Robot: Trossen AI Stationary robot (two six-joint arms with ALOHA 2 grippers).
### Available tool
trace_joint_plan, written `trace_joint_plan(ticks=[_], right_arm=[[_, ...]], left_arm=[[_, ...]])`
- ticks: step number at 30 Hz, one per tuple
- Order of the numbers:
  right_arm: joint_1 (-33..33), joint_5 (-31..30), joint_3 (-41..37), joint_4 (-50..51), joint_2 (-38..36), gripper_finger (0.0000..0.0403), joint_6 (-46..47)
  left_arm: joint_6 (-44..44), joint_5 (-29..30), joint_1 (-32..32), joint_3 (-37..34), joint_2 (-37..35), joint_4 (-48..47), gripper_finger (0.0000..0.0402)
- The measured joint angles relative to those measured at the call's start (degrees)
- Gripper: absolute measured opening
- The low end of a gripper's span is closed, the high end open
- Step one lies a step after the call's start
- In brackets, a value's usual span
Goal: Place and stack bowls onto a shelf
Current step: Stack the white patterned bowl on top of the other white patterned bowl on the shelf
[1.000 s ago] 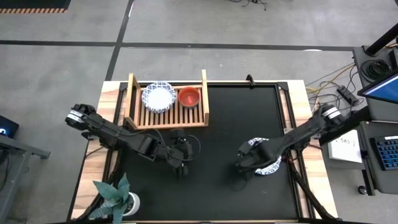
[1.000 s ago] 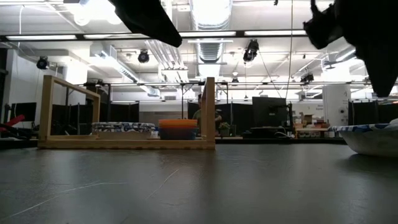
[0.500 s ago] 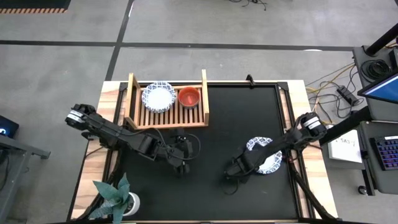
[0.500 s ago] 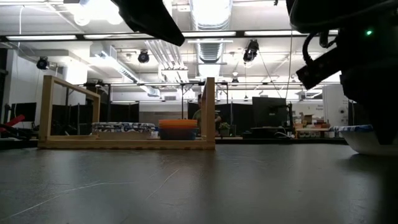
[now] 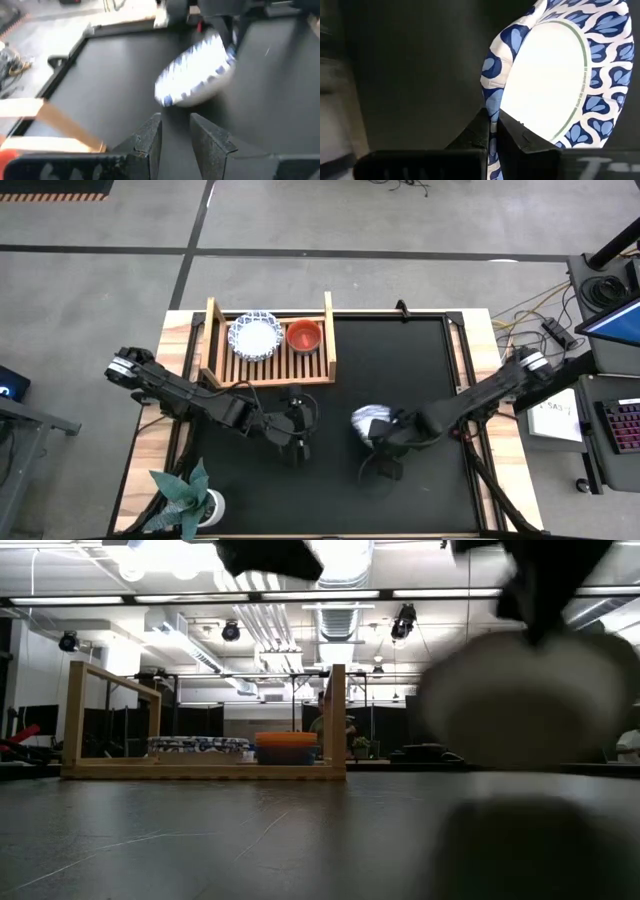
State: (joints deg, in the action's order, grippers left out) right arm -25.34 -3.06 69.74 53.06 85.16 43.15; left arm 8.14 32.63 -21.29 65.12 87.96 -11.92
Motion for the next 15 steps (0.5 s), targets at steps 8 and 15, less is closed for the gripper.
trace_joint_plan(ticks=[8, 15], right_arm=[[-0.5, 4.1, -5.8, -29.4, -11.4, 0.0009, -24.4], [-0.1, 5.5, -9.1, -33.3, -12.7, 0.0009, -30.0]], left_arm=[[-10.5, -13.2, -0.2, 0.0, 0.0, 9.6, 0.0125], [-12.4, -22.3, -0.2, 0.1, 0.0, 11.8, 0.0175]])
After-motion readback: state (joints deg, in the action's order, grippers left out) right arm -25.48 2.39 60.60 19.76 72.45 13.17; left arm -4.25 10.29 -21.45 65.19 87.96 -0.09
